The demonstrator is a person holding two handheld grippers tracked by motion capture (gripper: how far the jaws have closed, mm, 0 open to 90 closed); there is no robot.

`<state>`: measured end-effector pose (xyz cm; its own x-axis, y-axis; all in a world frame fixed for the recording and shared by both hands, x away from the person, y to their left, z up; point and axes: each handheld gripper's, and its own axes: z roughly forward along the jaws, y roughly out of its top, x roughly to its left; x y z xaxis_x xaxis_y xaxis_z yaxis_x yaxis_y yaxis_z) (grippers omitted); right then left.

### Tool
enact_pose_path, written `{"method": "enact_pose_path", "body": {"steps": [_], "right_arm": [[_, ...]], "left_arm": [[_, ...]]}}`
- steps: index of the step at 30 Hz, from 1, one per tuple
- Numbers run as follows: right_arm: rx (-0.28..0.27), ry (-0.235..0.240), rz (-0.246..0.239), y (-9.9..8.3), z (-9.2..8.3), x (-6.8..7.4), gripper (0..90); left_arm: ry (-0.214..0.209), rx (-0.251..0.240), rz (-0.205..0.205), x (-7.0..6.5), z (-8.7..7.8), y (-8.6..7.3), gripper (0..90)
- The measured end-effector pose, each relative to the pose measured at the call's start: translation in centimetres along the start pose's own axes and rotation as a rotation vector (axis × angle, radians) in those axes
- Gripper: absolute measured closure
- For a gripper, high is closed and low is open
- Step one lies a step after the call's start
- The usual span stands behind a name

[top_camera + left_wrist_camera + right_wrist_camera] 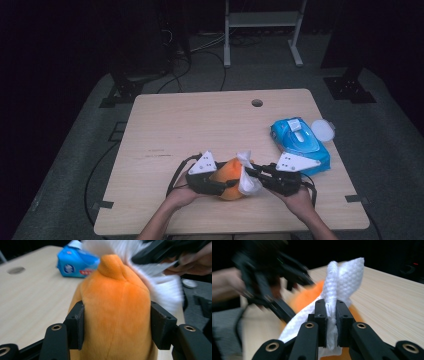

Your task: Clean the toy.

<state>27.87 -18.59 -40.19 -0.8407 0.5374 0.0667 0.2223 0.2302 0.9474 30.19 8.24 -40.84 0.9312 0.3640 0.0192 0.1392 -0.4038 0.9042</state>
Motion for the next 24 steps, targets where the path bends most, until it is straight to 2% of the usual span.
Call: {"method": "enact_pose_path", "body": {"steps": [1,2,3,5,6,7,8,11,13,15,17,18,20,22,24], "right_arm": [[0.012,-0.013,0.002,-0.2,0.0,-0.3,80.7],[0.023,-0.024,0.023,-0.5,0.1,-0.7,80.7],[0.034,-0.029,0.035,-0.6,0.3,-0.9,80.7],[0.042,-0.029,0.035,-0.6,0.5,-0.9,80.7],[0.041,-0.022,0.031,-0.5,0.6,-0.7,80.7],[0.034,-0.013,0.027,-0.5,0.7,-0.5,80.7],[0.025,-0.009,0.016,-0.4,0.7,-0.3,80.7],[0.022,-0.01,0.008,-0.3,0.7,0.0,80.6],[0.035,-0.01,0.016,-0.5,0.6,-0.3,80.6],[0.059,-0.004,0.025,-0.9,0.6,-0.6,80.6],[0.089,0.011,0.02,-1.2,0.6,-0.7,80.6],[0.107,0.012,0.018,-1.4,0.6,-0.7,80.6],[0.124,0.006,0.018,-1.9,0.3,-0.8,80.6],[0.142,0.007,0.038,-2.2,-0.2,-1.2,80.6],[0.152,0.008,0.041,-2.3,-0.5,-1.4,80.5]], "left_arm": [[0.0,0.0,0.0,0.0,0.0,0.0,39.9],[0.028,-0.005,0.013,0.0,-0.2,0.1,40.1],[0.077,0.003,0.044,-0.1,-0.2,0.1,40.1],[0.143,0.027,0.095,-0.4,0.1,0.1,39.9],[0.164,0.046,0.115,-0.6,0.4,0.0,39.5],[0.161,0.078,0.131,-0.7,0.7,-0.2,38.5],[0.138,0.11,0.138,-0.8,1.1,-0.4,36.7],[0.074,0.128,0.162,-1.4,1.7,-0.5,32.8],[0.039,0.127,0.139,-1.3,1.6,-0.4,30.4],[0.0,0.108,0.095,-1.0,1.2,-0.4,29.3],[-0.014,0.065,0.041,-0.6,0.8,-0.2,25.9],[0.001,0.043,0.022,-0.5,0.7,-0.1,23.9],[0.043,0.056,0.036,-0.3,0.7,0.0,21.4],[0.025,0.063,0.016,-0.1,1.0,-0.3,23.0],[0.014,0.067,0.018,-0.3,1.2,-0.6,25.1]]}}
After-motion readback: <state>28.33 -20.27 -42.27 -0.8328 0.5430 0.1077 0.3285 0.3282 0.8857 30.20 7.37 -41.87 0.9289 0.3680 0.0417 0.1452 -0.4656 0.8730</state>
